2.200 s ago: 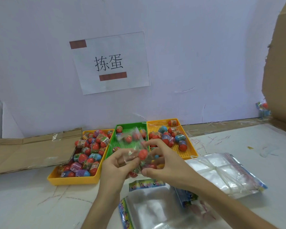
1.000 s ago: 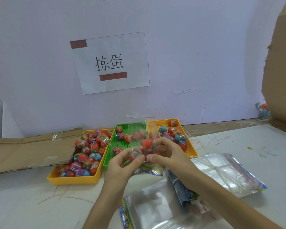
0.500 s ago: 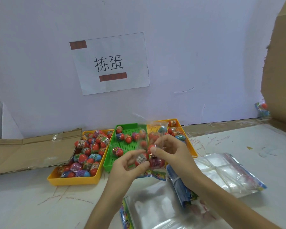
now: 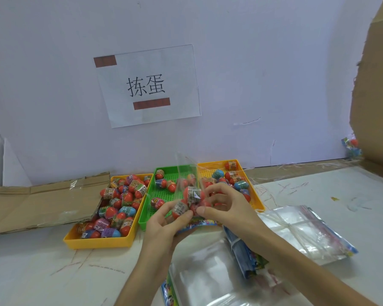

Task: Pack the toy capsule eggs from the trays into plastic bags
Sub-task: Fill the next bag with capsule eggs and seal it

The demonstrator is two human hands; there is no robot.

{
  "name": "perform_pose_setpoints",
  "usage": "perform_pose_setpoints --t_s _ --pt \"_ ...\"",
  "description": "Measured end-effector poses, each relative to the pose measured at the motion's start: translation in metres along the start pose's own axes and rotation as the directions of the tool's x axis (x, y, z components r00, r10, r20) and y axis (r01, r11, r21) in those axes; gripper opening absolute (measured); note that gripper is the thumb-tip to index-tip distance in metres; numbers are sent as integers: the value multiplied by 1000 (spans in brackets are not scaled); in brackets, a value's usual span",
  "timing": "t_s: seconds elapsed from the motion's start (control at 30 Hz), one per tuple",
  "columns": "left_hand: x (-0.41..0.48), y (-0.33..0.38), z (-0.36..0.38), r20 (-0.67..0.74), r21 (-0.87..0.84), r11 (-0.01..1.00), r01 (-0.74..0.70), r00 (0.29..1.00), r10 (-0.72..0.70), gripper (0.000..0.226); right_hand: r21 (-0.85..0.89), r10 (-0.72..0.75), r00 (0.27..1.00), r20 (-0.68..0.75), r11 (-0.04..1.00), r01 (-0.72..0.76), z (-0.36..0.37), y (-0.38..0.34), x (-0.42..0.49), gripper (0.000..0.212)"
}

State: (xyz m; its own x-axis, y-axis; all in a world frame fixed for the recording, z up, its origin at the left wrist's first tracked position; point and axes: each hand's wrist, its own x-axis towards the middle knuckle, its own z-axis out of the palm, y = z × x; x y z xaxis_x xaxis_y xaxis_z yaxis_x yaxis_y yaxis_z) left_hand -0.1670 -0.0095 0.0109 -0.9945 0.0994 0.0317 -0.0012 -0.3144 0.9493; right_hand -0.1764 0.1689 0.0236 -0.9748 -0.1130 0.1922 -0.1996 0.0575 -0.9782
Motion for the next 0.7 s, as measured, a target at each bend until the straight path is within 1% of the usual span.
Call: perform_pose_setpoints --t_s 0.07,0.13,0.2,0.23,0.3,0.4,0.43,0.5,0.57,0.7 --pt "1 1 0 -20 -68 998 8 1000 -9 53 28 4 1000 10 1000 -4 -2 -1 0 36" --pt "2 1 -2 -32 -99 995 17 999 -20 50 16 -11 1000 6 1000 11 -3 -2 0 28" --pt "2 0 -5 -33 -55 998 25 999 -27 41 -3 -46 999 -1 999 46 -2 -2 0 12" --pt "2 0 -6 -37 -15 1000 27 999 -28 36 -12 -58 998 -3 998 58 -1 -1 0 9" --pt "0 0 -6 -45 75 997 13 999 -9 33 -33 -72 997 3 997 73 0 -1 -1 12" --pt "-1 1 -5 -30 226 971 -81 995 90 36 -27 -103 995 -2 994 103 1 -1 -1 15" --pt "-2 1 -5 -13 246 963 -108 993 114 37 -15 -108 994 -9 994 107 0 -1 -1 14" --pt "-2 2 -3 27 222 967 -123 992 120 34 20 -108 994 -29 994 109 -1 -1 0 12" --pt "-4 3 -1 56 187 975 -122 992 114 29 32 -111 992 -52 993 113 -2 -2 1 15" --pt "-4 5 3 22 176 974 -144 990 142 28 21 -115 992 -54 993 117 0 0 1 19"
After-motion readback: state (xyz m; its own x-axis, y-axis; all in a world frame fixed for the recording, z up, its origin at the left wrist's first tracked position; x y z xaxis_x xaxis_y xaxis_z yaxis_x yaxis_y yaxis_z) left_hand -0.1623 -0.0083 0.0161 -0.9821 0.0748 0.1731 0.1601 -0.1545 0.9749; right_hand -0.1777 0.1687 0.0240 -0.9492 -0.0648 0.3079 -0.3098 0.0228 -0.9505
